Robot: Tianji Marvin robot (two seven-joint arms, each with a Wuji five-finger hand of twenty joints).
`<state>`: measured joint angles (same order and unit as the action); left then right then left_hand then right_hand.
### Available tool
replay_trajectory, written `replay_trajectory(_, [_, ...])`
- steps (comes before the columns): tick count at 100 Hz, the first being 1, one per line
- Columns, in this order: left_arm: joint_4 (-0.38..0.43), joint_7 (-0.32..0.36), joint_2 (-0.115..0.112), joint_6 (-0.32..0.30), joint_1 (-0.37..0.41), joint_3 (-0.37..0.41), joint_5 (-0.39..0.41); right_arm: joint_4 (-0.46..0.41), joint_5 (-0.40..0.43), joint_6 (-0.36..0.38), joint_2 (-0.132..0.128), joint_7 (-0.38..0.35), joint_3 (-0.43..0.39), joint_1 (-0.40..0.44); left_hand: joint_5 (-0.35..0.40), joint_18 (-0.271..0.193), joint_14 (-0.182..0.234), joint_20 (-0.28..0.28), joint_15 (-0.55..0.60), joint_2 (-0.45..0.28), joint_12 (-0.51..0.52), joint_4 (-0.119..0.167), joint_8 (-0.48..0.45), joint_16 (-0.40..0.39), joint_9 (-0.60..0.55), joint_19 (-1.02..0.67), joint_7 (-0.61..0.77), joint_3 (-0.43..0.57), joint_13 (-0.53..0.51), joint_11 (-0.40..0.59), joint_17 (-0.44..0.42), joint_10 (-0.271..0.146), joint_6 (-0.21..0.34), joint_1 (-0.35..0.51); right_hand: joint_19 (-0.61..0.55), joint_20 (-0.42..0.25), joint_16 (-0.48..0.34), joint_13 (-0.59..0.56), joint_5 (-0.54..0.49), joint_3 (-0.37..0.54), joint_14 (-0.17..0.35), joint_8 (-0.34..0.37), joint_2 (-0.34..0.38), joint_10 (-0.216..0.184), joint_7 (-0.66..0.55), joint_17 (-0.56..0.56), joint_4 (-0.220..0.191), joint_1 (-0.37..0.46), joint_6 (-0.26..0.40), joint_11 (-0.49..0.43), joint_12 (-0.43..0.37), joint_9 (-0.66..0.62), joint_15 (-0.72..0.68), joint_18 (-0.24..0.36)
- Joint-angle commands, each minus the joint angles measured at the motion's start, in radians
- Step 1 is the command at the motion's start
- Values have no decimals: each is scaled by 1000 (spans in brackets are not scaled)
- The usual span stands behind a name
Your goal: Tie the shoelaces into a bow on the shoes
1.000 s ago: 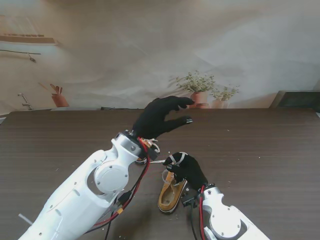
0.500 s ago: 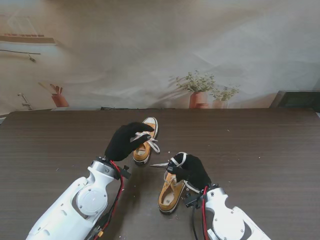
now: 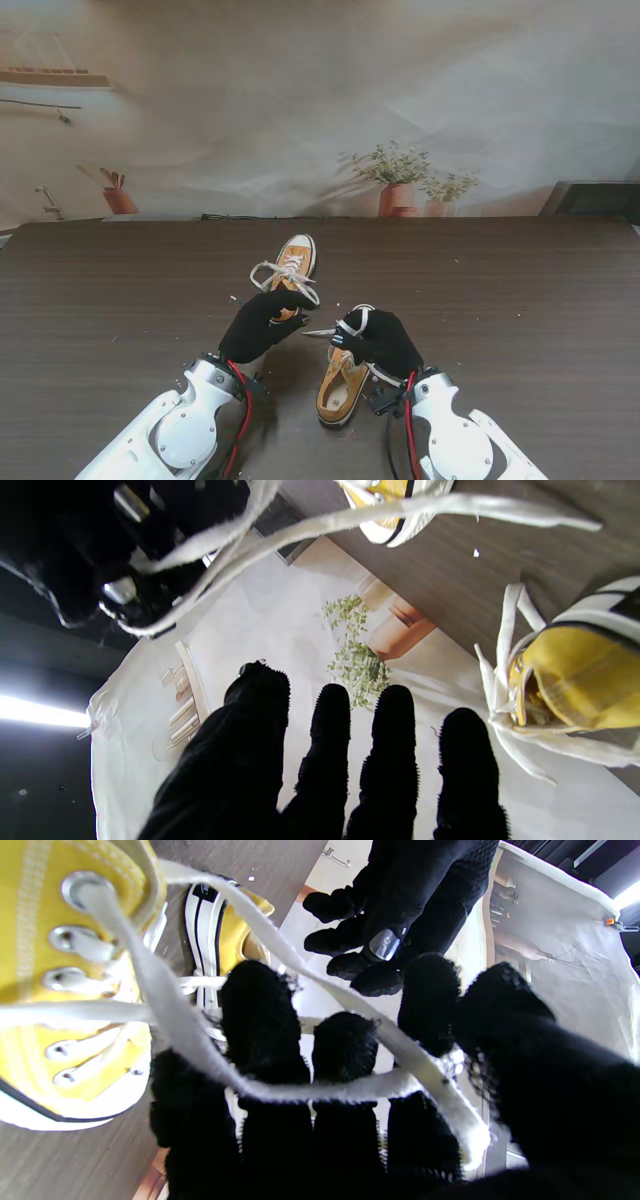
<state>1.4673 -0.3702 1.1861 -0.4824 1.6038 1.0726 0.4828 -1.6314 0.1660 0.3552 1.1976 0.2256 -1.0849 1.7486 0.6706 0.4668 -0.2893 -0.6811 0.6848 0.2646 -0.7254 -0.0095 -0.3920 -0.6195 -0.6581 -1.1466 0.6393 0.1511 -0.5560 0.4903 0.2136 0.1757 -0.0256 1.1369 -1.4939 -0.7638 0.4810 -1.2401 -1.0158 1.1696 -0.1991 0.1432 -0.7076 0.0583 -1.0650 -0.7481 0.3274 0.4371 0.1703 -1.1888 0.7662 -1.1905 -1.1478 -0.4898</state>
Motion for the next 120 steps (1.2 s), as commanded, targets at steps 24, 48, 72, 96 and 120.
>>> replay_trajectory(24, [-1,45,-8,-14,22,-15,7,-30,-18,-10,-14,-38,0,12,-28,-3,15,-4,-14,13,128,3,21,2,52,19,-53,-7,25,20,-30,-15,113,-26,27,-7,-3,12,131,-13,-60,-44,119,46,294,52,-67,-90,-97,60,-33,13,42,-41])
replay_trajectory(48, [-4,42,-6,-18,20,-17,2,-32,-38,-25,-15,-51,9,9,-28,-1,14,-8,-8,11,130,3,19,-1,47,15,-60,-12,19,23,-27,-14,111,-32,27,-15,1,10,154,3,-58,-39,83,40,269,51,-61,-52,-102,53,-32,12,40,-42])
replay_trajectory(72, [-6,57,-7,-24,5,-31,-4,-42,13,-30,-14,-28,12,8,-70,-20,22,-13,-15,9,139,0,60,-4,87,25,-183,31,44,12,-42,-21,105,-131,10,-2,-1,-30,116,29,-22,-81,2,4,54,-3,-15,65,-21,29,-28,-23,25,-20])
replay_trajectory(96, [1,93,-17,-67,13,-32,-4,-32,64,-19,-15,-5,9,3,-131,-59,50,-16,-36,31,149,-9,107,-5,150,53,-263,107,84,-18,-78,-41,133,-229,5,4,-2,-53,69,26,-15,-43,4,-9,26,-28,-18,76,-4,16,-24,-50,19,-18])
replay_trajectory(120, [-25,48,2,-66,-21,-74,-18,-35,76,-6,-20,-18,15,6,-122,-63,49,-37,-18,35,141,-31,127,-19,142,44,-260,197,75,0,-72,-45,159,-215,3,8,-4,-58,66,23,-16,-31,4,-9,35,-31,-18,75,-2,16,-24,-56,20,-21])
